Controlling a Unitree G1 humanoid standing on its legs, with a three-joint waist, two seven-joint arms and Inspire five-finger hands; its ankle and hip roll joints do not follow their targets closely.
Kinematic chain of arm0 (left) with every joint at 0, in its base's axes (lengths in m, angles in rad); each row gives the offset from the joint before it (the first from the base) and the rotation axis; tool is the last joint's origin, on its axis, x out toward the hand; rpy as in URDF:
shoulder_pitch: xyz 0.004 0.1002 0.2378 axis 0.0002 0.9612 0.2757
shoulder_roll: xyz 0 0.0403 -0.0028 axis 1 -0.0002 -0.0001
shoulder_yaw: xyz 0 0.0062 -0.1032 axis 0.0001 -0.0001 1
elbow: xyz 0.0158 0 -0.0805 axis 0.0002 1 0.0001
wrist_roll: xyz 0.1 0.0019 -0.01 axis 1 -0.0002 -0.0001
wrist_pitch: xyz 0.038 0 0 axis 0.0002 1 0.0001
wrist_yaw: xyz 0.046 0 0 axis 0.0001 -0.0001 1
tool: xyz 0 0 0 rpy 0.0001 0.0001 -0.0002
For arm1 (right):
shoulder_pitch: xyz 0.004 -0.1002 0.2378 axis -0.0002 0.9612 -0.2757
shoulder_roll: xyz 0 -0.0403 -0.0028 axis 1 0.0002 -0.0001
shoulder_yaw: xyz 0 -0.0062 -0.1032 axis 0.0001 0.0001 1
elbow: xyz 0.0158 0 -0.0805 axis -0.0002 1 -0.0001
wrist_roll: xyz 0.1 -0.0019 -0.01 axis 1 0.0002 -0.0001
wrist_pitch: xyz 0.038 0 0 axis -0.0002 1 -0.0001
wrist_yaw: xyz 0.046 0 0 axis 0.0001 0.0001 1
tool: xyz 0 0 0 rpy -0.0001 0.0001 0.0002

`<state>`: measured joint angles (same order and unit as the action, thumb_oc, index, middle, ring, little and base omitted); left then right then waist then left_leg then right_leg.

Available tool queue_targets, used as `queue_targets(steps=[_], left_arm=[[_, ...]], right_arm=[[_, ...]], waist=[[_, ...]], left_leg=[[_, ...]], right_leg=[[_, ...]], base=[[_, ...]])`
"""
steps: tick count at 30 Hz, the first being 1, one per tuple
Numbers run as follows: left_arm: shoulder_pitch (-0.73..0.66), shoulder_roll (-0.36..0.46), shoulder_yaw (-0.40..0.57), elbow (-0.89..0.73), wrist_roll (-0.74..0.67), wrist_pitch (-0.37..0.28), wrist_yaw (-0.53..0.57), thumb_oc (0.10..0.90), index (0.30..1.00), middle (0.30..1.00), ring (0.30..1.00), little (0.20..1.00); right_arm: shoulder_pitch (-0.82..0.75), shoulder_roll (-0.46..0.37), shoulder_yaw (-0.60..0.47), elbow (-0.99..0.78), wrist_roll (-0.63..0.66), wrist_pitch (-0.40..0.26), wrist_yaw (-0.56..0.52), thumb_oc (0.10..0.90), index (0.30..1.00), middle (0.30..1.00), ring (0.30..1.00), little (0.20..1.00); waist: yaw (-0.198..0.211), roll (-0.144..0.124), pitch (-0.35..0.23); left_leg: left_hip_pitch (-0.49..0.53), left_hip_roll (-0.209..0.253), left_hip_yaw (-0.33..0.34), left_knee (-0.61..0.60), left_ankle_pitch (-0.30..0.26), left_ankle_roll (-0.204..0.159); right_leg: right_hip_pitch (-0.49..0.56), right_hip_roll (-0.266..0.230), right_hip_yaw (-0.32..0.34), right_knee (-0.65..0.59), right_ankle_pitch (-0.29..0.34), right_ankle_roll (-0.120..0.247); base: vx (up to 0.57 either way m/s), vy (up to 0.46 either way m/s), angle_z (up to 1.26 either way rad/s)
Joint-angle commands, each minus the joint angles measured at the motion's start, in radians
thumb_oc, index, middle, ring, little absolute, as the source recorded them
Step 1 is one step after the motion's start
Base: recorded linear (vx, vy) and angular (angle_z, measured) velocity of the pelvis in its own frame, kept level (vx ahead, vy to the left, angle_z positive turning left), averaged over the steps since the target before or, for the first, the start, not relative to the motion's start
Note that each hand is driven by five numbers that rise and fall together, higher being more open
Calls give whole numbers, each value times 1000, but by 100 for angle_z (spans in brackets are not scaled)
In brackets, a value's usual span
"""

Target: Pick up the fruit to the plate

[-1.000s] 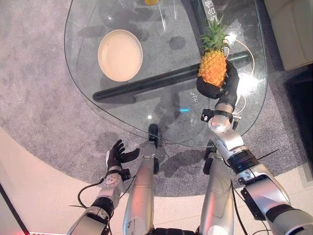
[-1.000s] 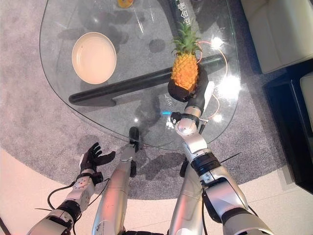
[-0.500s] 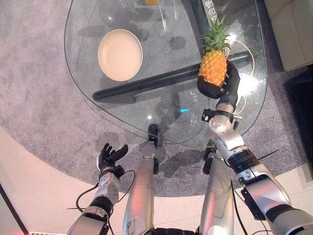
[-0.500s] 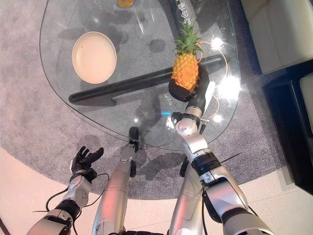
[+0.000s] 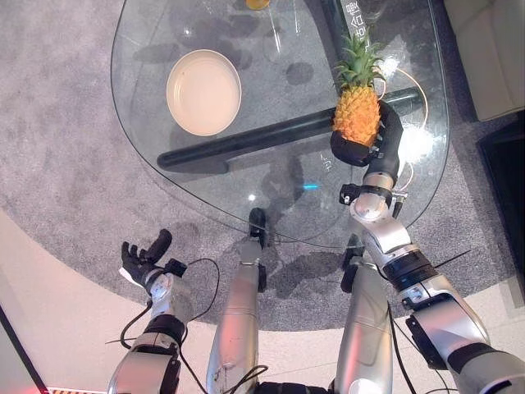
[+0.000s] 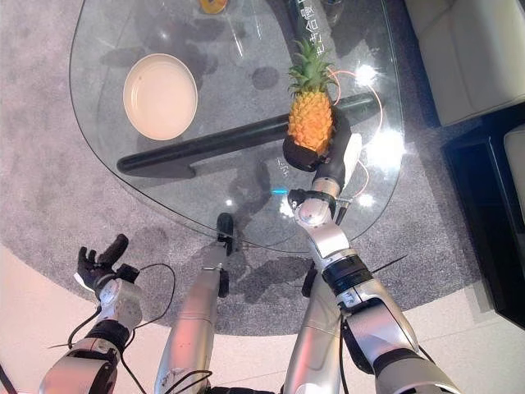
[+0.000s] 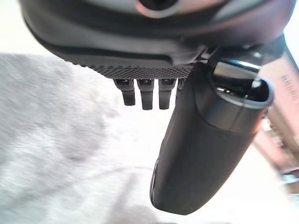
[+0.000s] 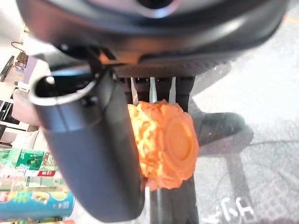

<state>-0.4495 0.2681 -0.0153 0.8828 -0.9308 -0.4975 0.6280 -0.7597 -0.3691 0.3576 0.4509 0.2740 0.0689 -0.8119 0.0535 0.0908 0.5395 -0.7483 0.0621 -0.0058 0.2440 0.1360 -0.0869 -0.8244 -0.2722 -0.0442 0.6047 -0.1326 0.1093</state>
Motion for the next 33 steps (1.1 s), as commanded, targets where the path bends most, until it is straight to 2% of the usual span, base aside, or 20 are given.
queue_targets(steps=[1, 6, 8, 16, 20, 21, 26, 33], left_arm=[[-34, 98, 61, -34, -7, -147, 51, 800, 900, 900, 900, 900], [-62, 116, 63, -72, -9, -170, 45, 800, 900, 900, 900, 900], [-107, 134, 60, -139, 7, -199, 50, 800, 900, 900, 900, 900], [-147, 150, 26, -322, 175, -205, 31, 800, 900, 900, 900, 900], [-147, 117, -8, -437, 246, -198, -94, 800, 900, 900, 900, 900], [-146, 113, -14, -456, 226, -185, -150, 800, 900, 900, 900, 900], [-153, 123, -57, -555, 236, -145, -290, 800, 900, 900, 900, 900], [-192, 121, -111, -652, 187, -76, -428, 800, 900, 900, 900, 900]], right_arm=[[17, -97, -46, -134, -128, -64, -100, 100, 300, 300, 300, 200], [25, -103, -60, -150, -179, -79, -113, 100, 300, 300, 300, 200], [25, -121, -69, -189, -267, -81, -128, 100, 300, 300, 300, 200], [37, -148, -85, -254, -448, -100, -138, 100, 300, 300, 300, 200], [50, -146, -103, -269, -515, -125, -132, 100, 300, 300, 300, 200], [51, -147, -107, -274, -527, -130, -127, 100, 300, 300, 300, 200], [54, -145, -120, -315, -584, -173, -89, 100, 300, 300, 300, 200], [31, -141, -99, -361, -656, -216, -21, 100, 300, 300, 300, 200]], waist=[[-18, 41, -19], [-22, 38, -19], [-32, 34, -19], [-39, 32, -19], [-36, 32, -19], [-35, 32, -19], [-37, 30, -19], [-45, 27, -19]], left_leg=[[14, -4, 11, 91, -81, 24], [15, -2, 14, 88, -81, 24], [13, 1, 18, 88, -83, 26], [19, 4, 24, 85, -91, 28], [21, 3, 24, 84, -97, 32], [23, 3, 24, 82, -97, 33], [28, 6, 29, 74, -98, 37], [41, 6, 35, 67, -99, 38]], right_leg=[[15, 15, -30, -110, 100, -35], [18, 15, -30, -114, 101, -33], [16, 19, -27, -117, 103, -31], [27, 17, -21, -129, 106, -26], [33, 15, -23, -135, 112, -20], [36, 14, -25, -138, 113, -19], [42, 13, -29, -147, 119, -13], [55, 11, -28, -159, 127, -6]], base=[[0, 0, 0], [0, 0, 0], [0, 0, 0], [0, -1, -1], [-1, -3, -1], [0, 0, 0], [0, 0, 0], [0, 0, 0]])
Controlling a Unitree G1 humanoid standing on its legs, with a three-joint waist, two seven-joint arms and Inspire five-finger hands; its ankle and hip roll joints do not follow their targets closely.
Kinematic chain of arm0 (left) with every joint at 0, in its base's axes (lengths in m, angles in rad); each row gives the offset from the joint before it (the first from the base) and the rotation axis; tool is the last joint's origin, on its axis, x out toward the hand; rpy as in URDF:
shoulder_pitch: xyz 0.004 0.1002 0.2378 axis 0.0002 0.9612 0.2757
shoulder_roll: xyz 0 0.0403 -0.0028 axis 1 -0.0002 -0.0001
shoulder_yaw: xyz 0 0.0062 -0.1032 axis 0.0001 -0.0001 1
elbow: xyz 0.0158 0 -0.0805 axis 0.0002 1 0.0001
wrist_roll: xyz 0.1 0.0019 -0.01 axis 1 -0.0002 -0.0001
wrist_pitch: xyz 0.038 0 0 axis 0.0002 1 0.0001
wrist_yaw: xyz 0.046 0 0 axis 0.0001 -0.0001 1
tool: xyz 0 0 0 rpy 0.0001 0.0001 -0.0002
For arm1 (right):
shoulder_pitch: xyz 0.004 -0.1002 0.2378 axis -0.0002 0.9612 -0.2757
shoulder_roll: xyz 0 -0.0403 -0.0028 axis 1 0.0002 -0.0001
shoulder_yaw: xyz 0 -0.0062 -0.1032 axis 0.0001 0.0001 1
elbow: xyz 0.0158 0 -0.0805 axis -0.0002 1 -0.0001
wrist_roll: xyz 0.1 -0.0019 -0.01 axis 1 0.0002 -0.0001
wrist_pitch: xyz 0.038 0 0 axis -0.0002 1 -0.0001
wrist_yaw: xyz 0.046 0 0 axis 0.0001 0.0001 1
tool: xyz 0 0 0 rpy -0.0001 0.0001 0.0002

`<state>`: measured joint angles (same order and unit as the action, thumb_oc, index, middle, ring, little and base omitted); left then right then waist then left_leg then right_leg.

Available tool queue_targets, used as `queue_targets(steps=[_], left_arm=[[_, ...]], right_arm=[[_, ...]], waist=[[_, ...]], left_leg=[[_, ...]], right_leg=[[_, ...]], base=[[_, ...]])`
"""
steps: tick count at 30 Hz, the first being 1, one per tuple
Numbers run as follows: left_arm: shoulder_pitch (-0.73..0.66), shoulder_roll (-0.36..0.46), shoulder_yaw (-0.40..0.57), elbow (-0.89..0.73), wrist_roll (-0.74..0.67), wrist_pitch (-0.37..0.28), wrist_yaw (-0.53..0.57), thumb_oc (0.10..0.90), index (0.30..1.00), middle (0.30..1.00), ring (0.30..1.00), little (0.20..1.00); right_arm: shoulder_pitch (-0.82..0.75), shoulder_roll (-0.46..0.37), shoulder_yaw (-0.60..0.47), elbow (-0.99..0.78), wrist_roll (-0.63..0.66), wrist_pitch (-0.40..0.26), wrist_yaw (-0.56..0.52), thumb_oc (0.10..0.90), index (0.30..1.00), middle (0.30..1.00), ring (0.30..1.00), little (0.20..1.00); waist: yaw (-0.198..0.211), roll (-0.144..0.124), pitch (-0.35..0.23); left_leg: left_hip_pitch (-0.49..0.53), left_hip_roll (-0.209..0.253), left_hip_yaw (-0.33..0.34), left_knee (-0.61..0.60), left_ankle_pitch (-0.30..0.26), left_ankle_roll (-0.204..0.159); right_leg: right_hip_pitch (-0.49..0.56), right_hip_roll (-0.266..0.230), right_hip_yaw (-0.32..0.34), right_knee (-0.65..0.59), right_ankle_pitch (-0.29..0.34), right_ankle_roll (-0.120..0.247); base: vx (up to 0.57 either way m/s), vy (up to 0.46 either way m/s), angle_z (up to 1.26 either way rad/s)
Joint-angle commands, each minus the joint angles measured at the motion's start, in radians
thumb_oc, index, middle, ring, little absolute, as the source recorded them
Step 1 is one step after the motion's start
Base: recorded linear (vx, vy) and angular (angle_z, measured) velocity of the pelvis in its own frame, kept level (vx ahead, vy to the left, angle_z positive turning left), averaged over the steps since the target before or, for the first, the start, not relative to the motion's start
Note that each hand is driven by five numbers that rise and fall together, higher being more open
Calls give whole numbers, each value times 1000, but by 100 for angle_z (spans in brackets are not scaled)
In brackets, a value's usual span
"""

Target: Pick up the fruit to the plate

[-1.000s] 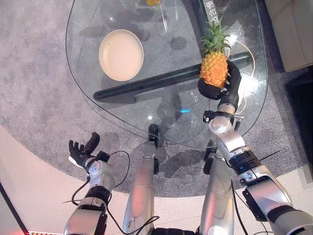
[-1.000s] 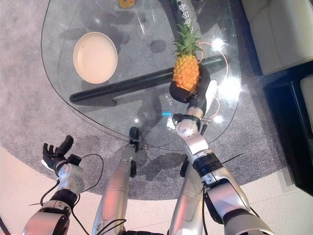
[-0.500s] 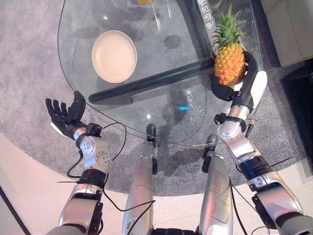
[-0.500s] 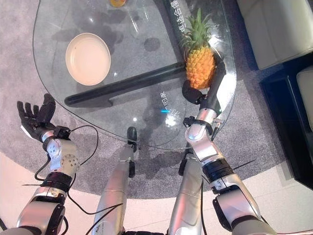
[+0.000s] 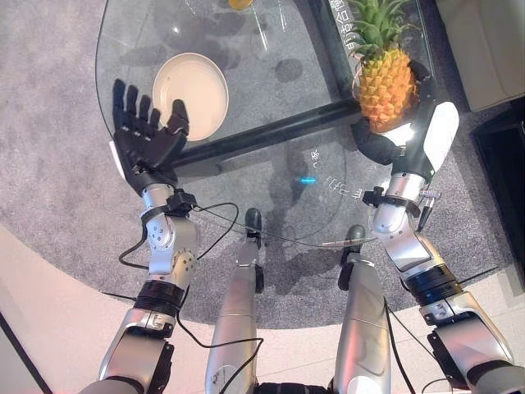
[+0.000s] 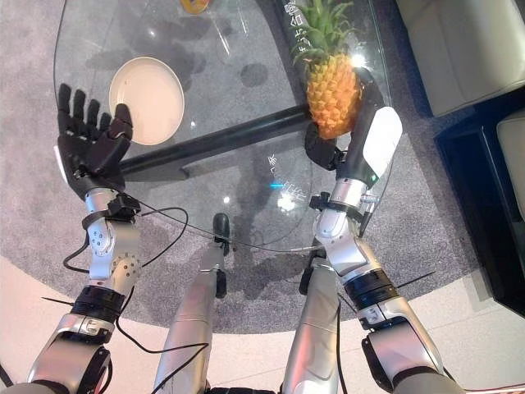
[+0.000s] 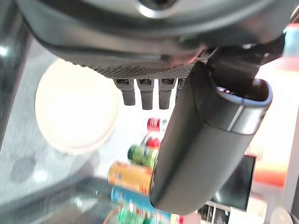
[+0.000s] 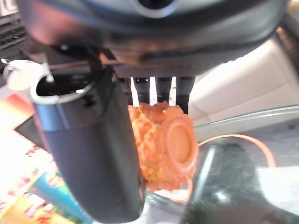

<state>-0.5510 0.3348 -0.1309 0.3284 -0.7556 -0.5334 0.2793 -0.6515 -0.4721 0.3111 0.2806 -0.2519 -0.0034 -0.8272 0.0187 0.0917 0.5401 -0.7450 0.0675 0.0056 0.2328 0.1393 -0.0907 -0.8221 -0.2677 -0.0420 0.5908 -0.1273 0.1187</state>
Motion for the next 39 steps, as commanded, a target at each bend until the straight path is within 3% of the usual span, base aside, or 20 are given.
queue_targets(steps=[1, 11, 25, 39], left_arm=[[-98, 55, -3, -108, 14, -27, -87, 800, 900, 900, 900, 900], [-154, 8, -82, -137, -117, 91, -221, 800, 900, 900, 900, 900], [-196, -43, -135, -158, -258, 196, -282, 800, 900, 900, 900, 900], [-204, -106, -140, -186, -396, 208, -333, 800, 900, 900, 900, 900]], right_arm=[[-80, -39, -49, -197, -134, -146, 0, 100, 300, 300, 300, 200], [-122, -9, -4, -235, -173, -180, 64, 100, 300, 300, 300, 200], [-172, -1, 75, -264, -202, -178, 164, 100, 300, 300, 300, 200], [-192, 28, 138, -286, -186, -161, 247, 100, 300, 300, 300, 200]], waist=[[-11, 25, -20], [-21, 8, -20], [-23, 1, -20], [-20, -5, -20]], left_leg=[[40, 1, 25, 77, -102, 42], [49, -1, 27, 73, -104, 44], [47, -2, 30, 65, -102, 43], [47, -6, 28, 58, -101, 41]], right_leg=[[54, 7, -31, -147, 122, -15], [71, 11, -33, -168, 132, -8], [79, 4, -41, -193, 144, -2], [84, 2, -47, -209, 148, -1]], base=[[0, 0, 0], [0, 0, 0], [-1, -2, 0], [0, 0, 0]])
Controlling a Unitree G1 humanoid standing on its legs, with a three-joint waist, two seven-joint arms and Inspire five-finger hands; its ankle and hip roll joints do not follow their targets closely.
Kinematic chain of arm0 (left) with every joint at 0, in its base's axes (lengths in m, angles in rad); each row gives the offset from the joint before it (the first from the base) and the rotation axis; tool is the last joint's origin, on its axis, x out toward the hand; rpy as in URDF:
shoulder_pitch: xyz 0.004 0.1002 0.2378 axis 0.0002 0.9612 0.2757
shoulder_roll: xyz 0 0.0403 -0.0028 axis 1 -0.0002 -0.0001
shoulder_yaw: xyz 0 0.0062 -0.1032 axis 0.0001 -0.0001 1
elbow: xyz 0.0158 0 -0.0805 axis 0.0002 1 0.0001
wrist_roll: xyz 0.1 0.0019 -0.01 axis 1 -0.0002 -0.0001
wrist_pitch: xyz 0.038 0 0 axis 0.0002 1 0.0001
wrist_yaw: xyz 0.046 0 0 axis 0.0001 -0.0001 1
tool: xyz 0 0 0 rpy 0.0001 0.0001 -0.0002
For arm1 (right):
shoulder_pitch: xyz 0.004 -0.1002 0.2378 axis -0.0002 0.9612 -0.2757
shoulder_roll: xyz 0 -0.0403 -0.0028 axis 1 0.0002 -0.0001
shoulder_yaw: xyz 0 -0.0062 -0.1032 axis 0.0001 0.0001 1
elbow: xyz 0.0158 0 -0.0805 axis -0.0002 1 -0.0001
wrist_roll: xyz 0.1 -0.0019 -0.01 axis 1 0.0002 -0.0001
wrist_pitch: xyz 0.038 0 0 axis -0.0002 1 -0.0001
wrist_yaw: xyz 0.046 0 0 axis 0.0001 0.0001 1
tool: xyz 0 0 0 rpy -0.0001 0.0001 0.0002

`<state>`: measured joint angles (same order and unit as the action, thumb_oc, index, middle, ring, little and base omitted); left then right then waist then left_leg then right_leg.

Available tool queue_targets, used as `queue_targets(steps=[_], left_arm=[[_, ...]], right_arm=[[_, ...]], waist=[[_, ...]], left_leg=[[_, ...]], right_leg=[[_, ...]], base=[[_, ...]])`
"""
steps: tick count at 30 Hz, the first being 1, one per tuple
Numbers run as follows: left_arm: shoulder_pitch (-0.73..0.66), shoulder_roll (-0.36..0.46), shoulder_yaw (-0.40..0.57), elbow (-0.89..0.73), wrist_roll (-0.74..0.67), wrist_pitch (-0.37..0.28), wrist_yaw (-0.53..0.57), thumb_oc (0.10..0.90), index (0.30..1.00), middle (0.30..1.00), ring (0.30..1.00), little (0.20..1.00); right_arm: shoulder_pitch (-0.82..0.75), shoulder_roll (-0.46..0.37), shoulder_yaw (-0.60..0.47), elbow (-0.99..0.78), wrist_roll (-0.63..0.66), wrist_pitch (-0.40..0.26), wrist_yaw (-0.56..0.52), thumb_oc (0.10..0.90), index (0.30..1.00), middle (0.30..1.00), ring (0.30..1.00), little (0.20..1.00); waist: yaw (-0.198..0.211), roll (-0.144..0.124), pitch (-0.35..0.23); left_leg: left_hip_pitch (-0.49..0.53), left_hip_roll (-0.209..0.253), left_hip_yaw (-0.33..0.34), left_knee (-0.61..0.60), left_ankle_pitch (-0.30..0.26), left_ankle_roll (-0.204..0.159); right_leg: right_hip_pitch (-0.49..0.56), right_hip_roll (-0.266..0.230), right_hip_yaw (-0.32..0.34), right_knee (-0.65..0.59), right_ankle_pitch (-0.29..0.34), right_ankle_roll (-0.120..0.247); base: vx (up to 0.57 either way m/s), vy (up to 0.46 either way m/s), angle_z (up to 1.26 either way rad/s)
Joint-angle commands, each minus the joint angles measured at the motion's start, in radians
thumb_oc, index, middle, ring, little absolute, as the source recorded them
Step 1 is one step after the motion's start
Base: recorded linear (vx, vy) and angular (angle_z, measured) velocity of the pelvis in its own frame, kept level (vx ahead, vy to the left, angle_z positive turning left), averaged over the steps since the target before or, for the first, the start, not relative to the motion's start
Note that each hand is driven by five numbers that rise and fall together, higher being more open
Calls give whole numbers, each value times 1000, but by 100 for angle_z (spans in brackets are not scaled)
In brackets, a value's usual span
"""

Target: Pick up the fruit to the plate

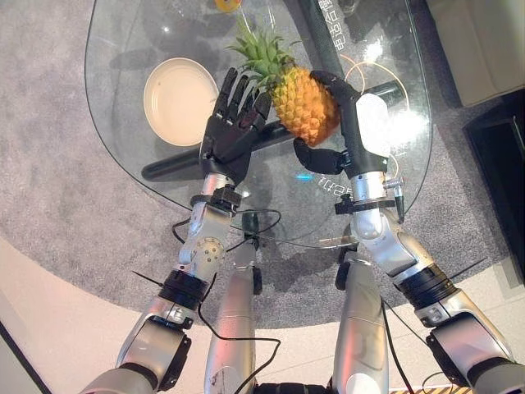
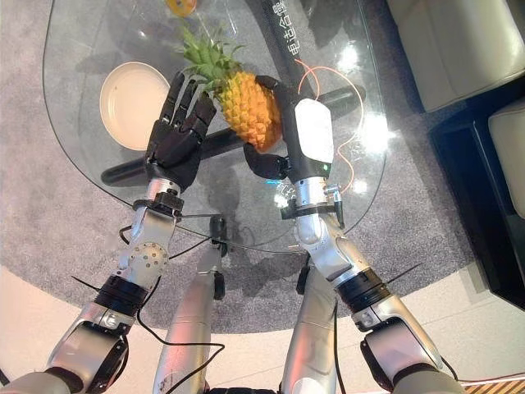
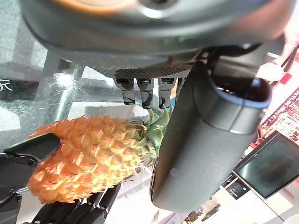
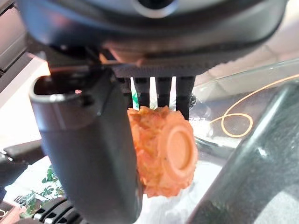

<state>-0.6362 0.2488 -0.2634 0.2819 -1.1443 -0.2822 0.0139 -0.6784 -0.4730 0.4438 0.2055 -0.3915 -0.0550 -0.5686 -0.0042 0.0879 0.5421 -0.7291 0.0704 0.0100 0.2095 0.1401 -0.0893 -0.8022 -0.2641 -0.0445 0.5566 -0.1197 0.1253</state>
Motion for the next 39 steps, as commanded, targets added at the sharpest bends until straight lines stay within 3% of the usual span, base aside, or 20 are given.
queue_targets(steps=[1, 22, 39], left_arm=[[-118, -22, -8, -143, -7, -42, -67, 800, 900, 900, 900, 900], [-120, -49, -15, -170, -67, -47, -118, 800, 900, 900, 900, 900], [-107, -69, -9, -207, -121, -101, -111, 800, 900, 900, 900, 900]], right_arm=[[-167, 32, 7, -213, -47, -108, -6, 100, 300, 300, 300, 200], [-183, 56, 92, -235, -30, -89, 107, 100, 300, 300, 300, 200], [-192, 51, 139, -242, -42, -82, 183, 100, 300, 300, 300, 200]], waist=[[3, -1, -22], [15, -2, -22], [24, -6, -22]], left_leg=[[31, -9, 23, 81, -101, 39], [37, -16, 17, 71, -96, 40], [35, -20, 10, 68, -94, 41]], right_leg=[[64, -1, -44, -175, 140, -8], [74, -9, -55, -185, 146, -8], [74, -12, -61, -188, 150, -7]], base=[[0, 0, 0], [0, 0, 0], [0, 0, 0]])
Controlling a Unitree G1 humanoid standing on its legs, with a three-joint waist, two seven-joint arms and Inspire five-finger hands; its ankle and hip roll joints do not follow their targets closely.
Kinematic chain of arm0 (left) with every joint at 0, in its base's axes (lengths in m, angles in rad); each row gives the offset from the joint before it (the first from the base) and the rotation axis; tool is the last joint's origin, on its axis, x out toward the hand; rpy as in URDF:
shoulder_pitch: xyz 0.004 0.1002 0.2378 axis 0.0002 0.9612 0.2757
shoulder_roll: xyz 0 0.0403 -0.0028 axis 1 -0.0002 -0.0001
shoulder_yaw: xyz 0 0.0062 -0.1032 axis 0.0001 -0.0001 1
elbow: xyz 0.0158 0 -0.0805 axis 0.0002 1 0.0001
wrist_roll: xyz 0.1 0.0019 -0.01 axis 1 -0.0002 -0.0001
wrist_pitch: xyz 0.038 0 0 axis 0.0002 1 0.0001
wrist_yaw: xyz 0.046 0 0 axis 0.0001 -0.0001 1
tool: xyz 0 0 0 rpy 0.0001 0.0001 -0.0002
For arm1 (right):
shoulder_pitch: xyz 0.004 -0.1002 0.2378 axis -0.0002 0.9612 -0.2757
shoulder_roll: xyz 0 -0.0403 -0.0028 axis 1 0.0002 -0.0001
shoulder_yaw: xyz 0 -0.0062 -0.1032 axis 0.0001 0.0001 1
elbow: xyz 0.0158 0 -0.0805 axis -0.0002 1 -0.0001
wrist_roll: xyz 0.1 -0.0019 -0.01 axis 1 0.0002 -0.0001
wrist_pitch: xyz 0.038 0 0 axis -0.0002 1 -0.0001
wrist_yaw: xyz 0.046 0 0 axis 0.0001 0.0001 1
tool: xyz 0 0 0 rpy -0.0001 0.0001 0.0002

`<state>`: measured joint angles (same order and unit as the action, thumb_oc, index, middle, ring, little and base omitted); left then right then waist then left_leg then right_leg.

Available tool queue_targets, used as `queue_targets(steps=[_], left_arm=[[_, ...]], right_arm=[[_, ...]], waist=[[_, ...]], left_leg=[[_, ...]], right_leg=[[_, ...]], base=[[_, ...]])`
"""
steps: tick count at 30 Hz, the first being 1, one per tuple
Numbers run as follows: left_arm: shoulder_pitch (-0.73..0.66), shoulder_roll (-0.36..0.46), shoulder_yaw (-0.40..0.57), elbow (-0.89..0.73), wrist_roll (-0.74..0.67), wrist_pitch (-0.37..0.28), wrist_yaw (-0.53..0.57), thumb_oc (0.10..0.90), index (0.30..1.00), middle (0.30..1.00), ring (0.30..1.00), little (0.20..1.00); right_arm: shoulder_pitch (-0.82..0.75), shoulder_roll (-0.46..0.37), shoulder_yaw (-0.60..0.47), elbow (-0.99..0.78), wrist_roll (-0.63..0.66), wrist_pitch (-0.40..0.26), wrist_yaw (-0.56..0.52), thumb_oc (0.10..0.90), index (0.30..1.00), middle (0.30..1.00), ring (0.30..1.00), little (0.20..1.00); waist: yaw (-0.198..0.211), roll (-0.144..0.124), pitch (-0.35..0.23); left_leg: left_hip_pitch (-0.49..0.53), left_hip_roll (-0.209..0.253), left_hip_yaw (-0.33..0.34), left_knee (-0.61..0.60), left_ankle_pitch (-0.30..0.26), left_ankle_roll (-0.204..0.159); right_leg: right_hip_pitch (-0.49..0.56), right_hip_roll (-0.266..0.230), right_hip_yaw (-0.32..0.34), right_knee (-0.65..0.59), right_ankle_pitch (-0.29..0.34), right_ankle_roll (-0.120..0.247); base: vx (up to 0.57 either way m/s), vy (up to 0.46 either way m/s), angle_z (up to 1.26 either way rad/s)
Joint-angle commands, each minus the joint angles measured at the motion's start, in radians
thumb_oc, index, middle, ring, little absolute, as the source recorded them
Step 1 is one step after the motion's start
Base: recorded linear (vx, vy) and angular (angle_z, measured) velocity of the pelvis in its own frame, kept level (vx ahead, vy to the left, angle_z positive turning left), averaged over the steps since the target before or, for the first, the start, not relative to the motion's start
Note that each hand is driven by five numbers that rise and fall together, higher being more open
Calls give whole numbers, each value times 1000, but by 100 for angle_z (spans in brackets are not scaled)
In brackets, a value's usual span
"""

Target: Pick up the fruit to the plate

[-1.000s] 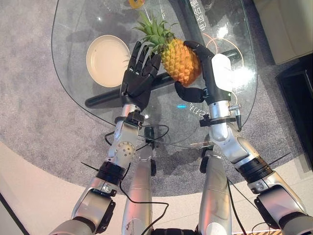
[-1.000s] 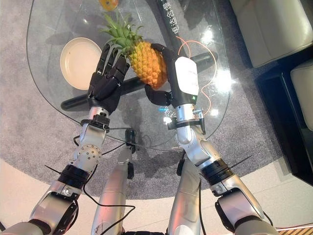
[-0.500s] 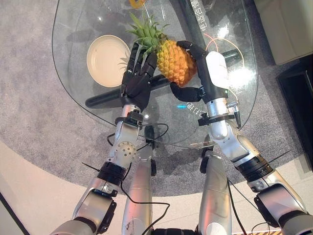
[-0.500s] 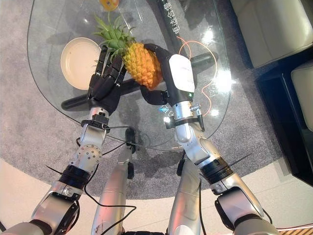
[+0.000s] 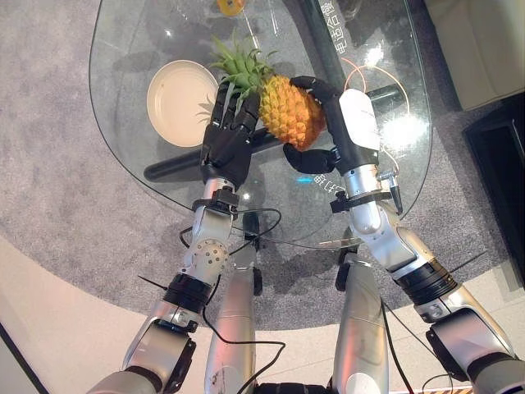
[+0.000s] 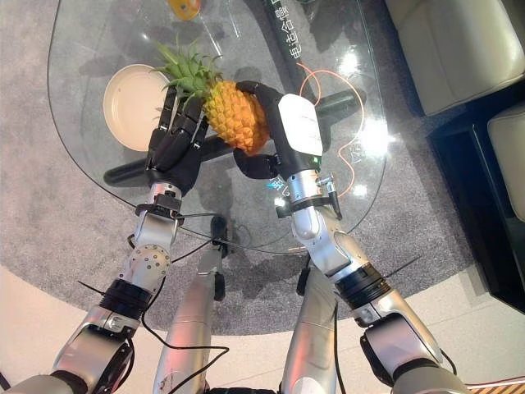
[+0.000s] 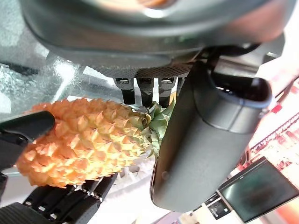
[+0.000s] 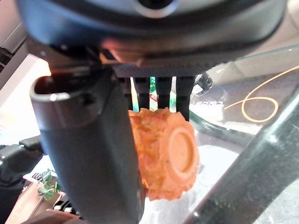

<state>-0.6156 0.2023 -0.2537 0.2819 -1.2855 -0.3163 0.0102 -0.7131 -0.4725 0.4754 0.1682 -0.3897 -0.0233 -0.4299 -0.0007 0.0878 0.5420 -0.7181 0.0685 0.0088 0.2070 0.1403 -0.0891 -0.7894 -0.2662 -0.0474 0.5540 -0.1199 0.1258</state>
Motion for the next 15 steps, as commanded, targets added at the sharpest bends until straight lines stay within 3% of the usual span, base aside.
queue_targets(steps=[1, 15], left_arm=[[-129, -23, -20, -208, 18, -71, -105, 800, 900, 900, 900, 900], [-130, -29, -23, -228, 14, -71, -91, 800, 900, 900, 900, 900]], right_arm=[[-160, 50, 109, -203, -43, -113, 49, 100, 300, 300, 300, 200], [-184, 37, 139, -211, -57, -128, 109, 100, 300, 300, 300, 200]], waist=[[21, -6, -22], [28, -10, -22]], left_leg=[[24, -18, 11, 72, -94, 41], [18, -23, 3, 77, -93, 40]], right_leg=[[61, -11, -59, -186, 150, -7], [61, -11, -65, -184, 152, -6]], base=[[0, 0, 0], [0, 0, 0]])
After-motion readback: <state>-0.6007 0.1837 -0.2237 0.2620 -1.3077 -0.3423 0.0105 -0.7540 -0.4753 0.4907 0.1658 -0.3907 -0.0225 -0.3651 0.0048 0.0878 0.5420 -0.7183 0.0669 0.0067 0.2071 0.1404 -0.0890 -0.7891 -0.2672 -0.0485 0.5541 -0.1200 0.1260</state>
